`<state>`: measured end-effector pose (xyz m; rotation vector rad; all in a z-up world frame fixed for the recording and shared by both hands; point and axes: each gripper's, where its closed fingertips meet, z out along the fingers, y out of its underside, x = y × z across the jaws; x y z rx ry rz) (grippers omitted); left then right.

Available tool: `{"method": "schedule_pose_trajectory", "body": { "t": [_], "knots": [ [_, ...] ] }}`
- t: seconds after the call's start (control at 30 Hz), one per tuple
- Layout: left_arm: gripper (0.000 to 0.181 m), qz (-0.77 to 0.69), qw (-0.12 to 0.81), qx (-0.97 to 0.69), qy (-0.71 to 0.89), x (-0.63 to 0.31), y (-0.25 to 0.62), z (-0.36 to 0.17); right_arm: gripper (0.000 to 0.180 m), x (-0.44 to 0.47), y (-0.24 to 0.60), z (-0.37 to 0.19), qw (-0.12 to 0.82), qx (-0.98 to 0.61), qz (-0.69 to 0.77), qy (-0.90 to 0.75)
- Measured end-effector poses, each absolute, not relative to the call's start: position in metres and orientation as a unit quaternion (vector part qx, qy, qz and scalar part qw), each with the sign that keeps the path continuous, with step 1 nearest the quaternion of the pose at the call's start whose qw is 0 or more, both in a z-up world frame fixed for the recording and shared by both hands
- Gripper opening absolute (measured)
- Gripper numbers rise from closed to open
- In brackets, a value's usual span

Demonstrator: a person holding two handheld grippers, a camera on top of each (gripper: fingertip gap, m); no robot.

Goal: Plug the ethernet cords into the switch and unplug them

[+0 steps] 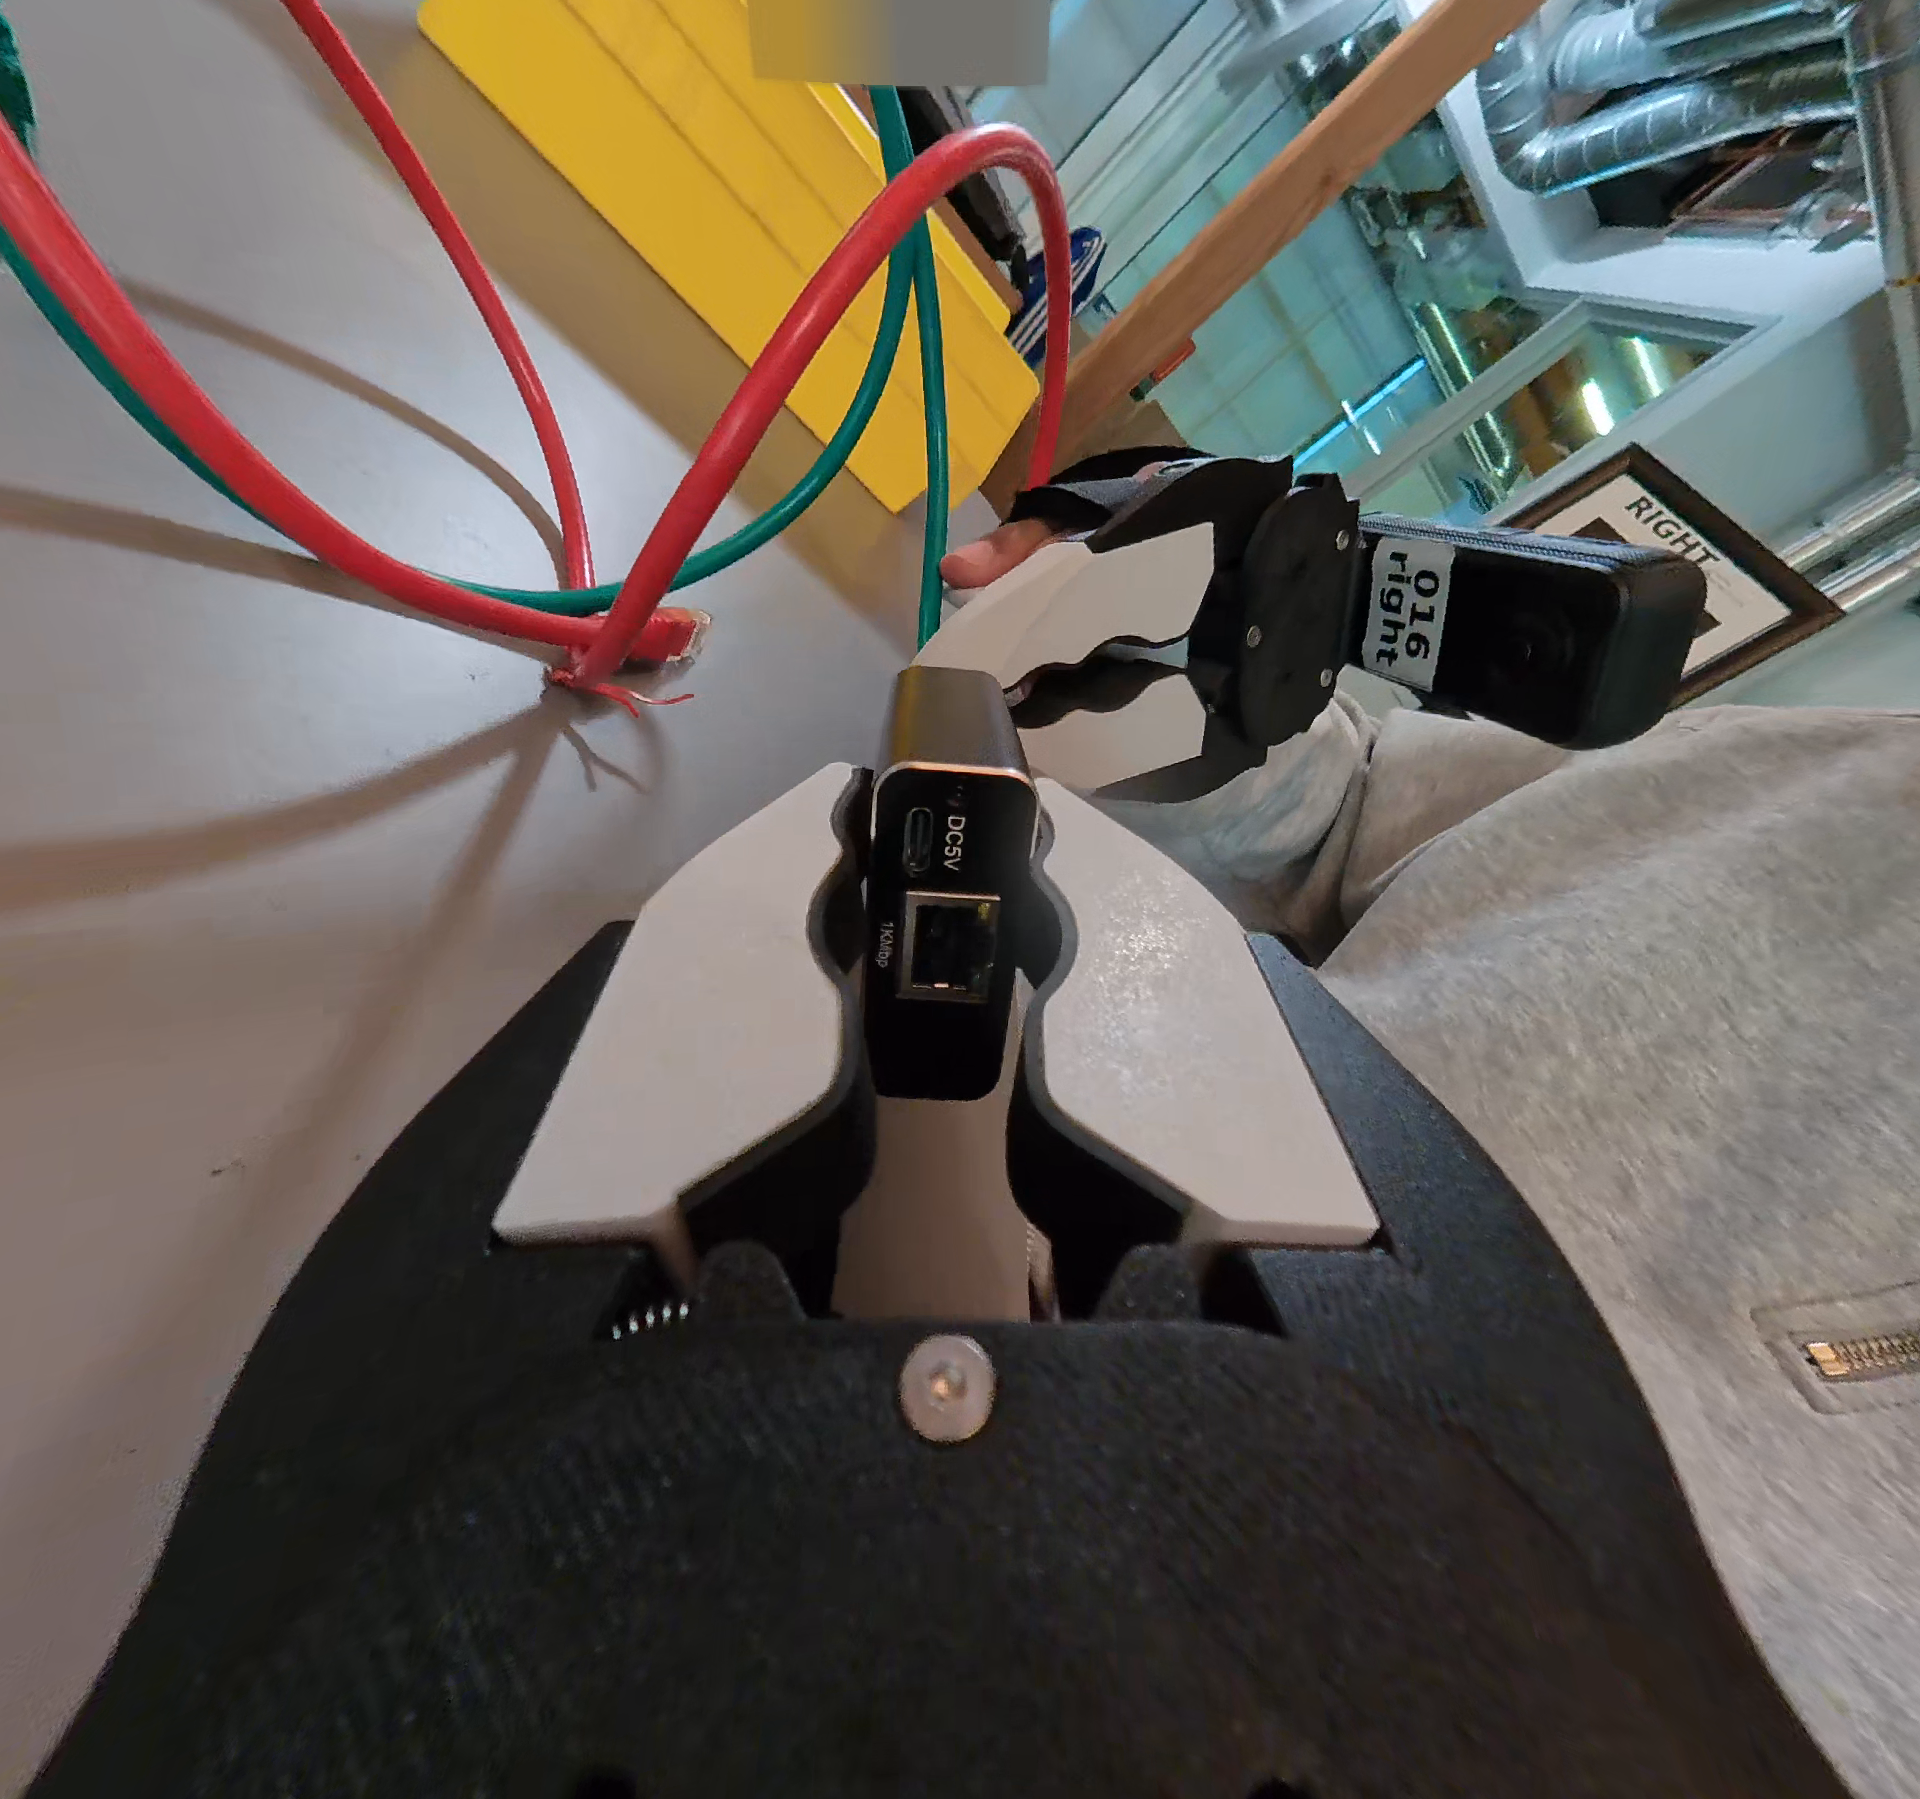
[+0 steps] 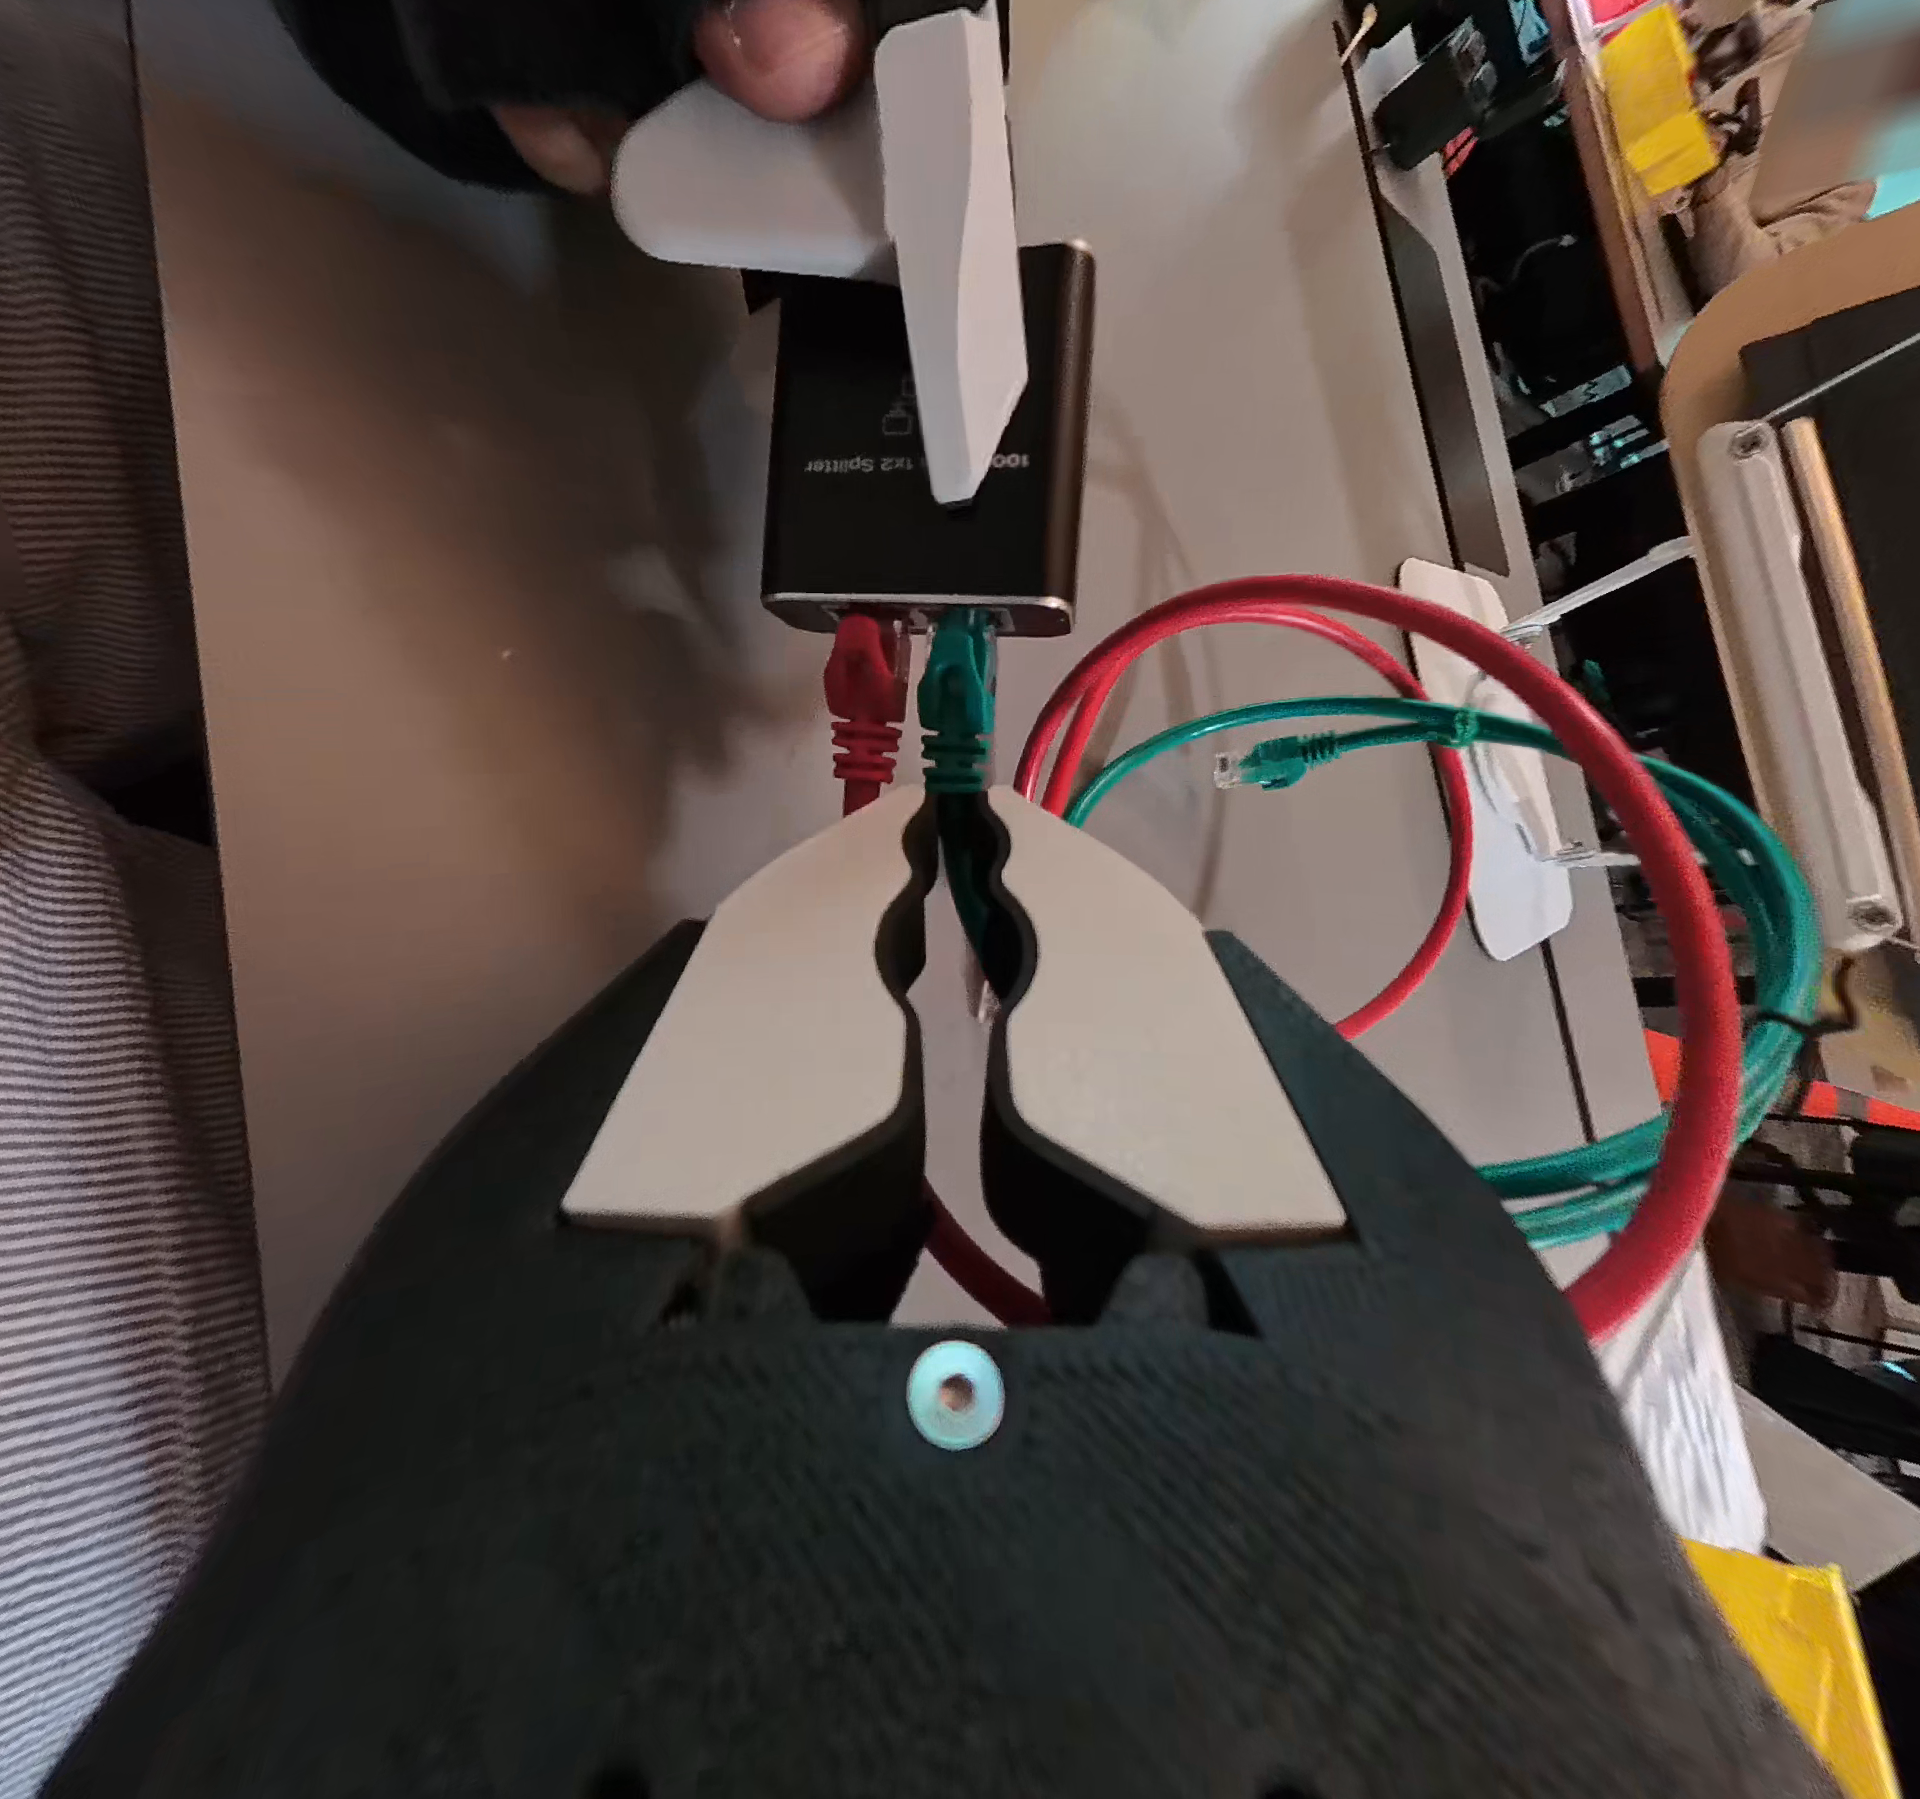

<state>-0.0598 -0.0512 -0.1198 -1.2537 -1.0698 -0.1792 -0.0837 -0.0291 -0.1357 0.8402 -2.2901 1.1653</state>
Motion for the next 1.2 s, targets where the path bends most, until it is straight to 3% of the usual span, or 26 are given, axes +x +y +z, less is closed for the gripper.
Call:
{"method": "schedule_pose_trajectory", "body": {
  "t": [0.03,1.2],
  "knots": [
    [0.025,-0.083,0.675,-0.557,-0.477,-0.060,-0.051,-0.120,0.005,-0.084,-0.028,-0.137,0.211,0.301,0.422,-0.829],
    [0.025,-0.117,0.647,-0.540,-0.525,-0.064,-0.053,-0.135,0.004,-0.081,-0.031,-0.157,0.147,0.251,0.458,-0.840]
  ]
}}
